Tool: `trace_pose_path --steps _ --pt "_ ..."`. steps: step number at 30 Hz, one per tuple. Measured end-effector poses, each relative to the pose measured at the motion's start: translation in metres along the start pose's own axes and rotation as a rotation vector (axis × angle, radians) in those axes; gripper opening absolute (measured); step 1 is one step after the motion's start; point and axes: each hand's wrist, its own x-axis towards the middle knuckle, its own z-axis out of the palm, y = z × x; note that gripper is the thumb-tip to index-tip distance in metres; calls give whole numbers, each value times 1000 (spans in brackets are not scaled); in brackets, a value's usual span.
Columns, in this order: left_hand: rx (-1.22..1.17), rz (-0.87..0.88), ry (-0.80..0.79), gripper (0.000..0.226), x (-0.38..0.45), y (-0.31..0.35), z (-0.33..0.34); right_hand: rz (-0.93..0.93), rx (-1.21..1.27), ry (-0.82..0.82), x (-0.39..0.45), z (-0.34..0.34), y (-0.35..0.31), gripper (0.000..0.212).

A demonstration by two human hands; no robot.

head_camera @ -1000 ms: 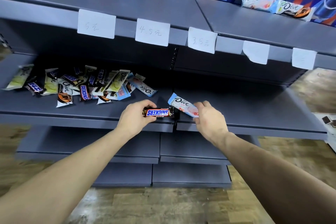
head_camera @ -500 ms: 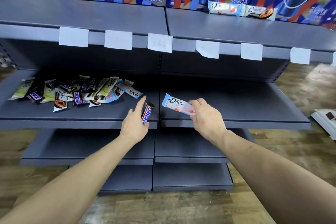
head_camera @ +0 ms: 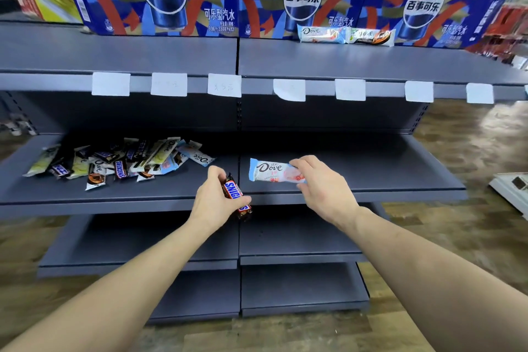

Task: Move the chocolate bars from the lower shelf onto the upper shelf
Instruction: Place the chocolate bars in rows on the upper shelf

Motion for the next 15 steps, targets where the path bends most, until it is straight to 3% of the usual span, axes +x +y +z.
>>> trace_pose_path --steps 2,6,12,15 --pt "-54 42 -56 61 -7 9 -2 -5 9 18 -4 -6 3 48" --pt "-159 30 -90 25 -17 23 -3 -17 28 57 -14 -18 8 49" --pt "-150 -13 -113 40 -31 44 -7 -27 41 95 -30 -38 20 49" --pt "-153 19 -130 35 -39 53 -5 -27 47 108 -38 -48 24 48"
